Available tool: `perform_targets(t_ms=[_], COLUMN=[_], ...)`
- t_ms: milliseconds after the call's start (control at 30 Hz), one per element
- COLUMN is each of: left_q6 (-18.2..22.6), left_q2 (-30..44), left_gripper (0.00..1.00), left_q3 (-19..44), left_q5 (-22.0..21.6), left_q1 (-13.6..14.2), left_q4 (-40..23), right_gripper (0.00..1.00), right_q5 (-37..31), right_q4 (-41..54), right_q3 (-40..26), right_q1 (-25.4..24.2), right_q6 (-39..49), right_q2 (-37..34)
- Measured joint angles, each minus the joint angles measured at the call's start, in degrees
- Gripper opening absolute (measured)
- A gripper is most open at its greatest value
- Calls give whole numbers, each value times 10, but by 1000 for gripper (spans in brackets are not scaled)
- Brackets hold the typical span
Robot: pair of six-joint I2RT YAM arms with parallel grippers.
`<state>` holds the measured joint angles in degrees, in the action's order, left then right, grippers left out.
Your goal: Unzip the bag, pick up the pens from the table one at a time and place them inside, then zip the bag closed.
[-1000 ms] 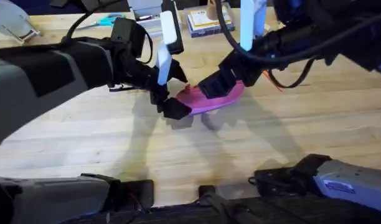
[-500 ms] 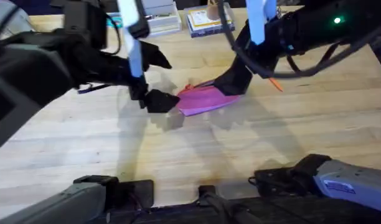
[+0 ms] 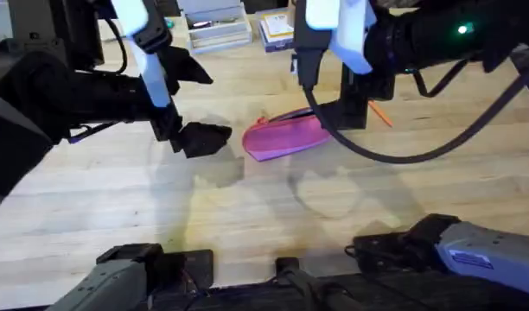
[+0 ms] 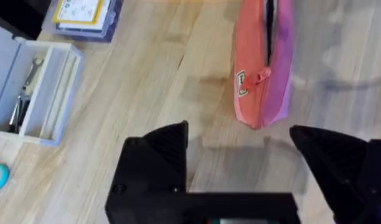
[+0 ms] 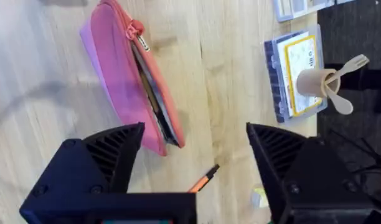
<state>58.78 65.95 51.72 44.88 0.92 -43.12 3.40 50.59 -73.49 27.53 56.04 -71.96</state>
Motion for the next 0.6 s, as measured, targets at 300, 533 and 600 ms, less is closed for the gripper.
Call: perform_targets(t_ms=[300, 533, 600], left_q6=[0, 0, 0], left_q2=[0, 0, 0], left_gripper=[993, 993, 993], left_q3=[0, 0, 0], left_q5=[-15, -16, -17], left_q1=[0, 0, 0], left_q4=[0, -4, -4], right_gripper=[854, 41, 34], right_q5=[14, 27, 29], right_q4=[5, 12, 20], right_q3=[0, 0, 0], right_q1=[0, 0, 0], right_q6=[21, 23, 24], right_q2=[0, 0, 0])
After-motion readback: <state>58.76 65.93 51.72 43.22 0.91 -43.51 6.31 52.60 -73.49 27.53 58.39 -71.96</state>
